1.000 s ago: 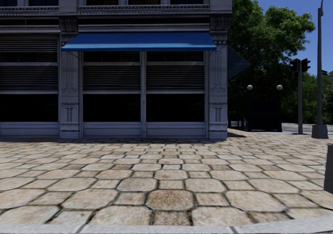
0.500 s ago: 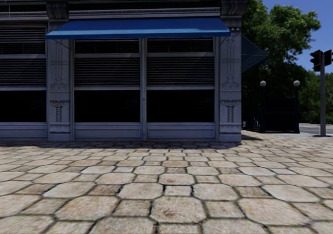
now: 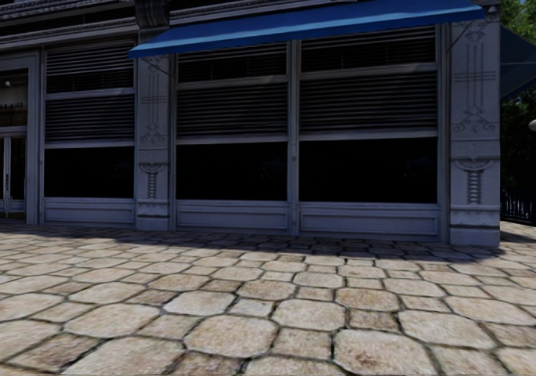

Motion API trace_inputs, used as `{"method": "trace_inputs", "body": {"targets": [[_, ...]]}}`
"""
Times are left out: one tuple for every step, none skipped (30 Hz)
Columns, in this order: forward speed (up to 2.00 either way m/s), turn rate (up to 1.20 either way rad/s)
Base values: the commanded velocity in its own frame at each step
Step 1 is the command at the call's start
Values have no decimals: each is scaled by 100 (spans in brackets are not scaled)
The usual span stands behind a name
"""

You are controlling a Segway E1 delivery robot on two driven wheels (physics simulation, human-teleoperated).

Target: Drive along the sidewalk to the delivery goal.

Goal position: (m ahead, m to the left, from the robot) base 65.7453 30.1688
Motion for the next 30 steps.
{"method": "trace_inputs", "body": {"targets": [[185, 119], [185, 119], [185, 119], [185, 119], [185, 119], [185, 119], [185, 119], [185, 119], [185, 119], [185, 119], [185, 119], [185, 119], [185, 119], [185, 119], [185, 119], [185, 119], [185, 119], [185, 119], [185, 119], [185, 119], [185, 119], [185, 119], [185, 119], [185, 119], [185, 119], [185, 26], [185, 0], [185, 0], [185, 0], [185, 0]]}}
